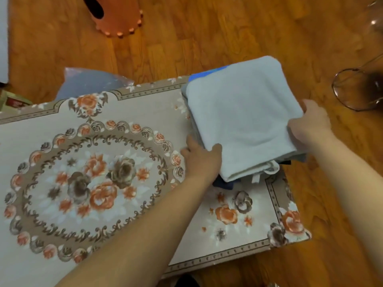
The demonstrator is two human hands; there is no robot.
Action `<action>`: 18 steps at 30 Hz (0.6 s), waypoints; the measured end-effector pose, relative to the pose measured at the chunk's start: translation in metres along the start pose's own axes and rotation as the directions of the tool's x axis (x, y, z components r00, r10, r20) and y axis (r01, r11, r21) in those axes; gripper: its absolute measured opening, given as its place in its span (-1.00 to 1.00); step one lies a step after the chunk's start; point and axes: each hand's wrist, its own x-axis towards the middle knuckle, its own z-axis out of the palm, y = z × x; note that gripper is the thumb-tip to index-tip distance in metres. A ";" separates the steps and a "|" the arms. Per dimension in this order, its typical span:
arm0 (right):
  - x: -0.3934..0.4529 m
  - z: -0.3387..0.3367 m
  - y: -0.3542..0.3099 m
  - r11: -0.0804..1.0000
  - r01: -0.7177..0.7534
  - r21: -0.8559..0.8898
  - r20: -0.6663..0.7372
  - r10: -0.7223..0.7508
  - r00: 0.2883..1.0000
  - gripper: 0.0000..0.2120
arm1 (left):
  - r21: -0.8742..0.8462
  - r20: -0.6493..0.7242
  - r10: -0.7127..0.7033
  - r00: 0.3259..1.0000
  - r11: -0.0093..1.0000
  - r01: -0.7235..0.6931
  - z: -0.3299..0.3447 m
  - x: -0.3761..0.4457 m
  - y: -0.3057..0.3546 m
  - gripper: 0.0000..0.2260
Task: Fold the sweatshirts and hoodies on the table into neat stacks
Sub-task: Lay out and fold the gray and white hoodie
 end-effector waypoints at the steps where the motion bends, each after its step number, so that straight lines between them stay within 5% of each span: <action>1: -0.002 0.002 -0.007 0.998 0.049 -0.043 -0.064 -0.051 0.997 -0.37 | 0.161 -0.108 0.171 0.979 0.975 -0.152 -0.002 -0.003 0.006 -0.31; 4: -0.005 0.020 -0.040 0.899 0.388 -0.201 -0.194 -0.425 0.884 -0.38 | 0.616 -0.090 0.675 0.732 0.616 -0.492 0.005 0.013 0.029 -0.36; 6: 0.008 0.043 -0.053 0.764 0.534 -0.362 -0.133 -0.609 0.782 -0.40 | 0.754 0.044 0.752 0.658 0.407 -0.515 0.015 0.045 0.043 -0.38; 11: 0.038 0.111 -0.030 0.747 0.469 -0.470 -0.038 -0.548 0.835 -0.36 | 0.884 0.175 0.636 0.751 0.235 -0.405 0.036 0.115 0.009 -0.43; 18: 0.035 0.121 -0.024 0.716 0.487 -0.500 -0.100 -0.607 0.789 -0.40 | 0.885 0.165 0.627 0.761 0.247 -0.395 0.038 0.121 -0.003 -0.40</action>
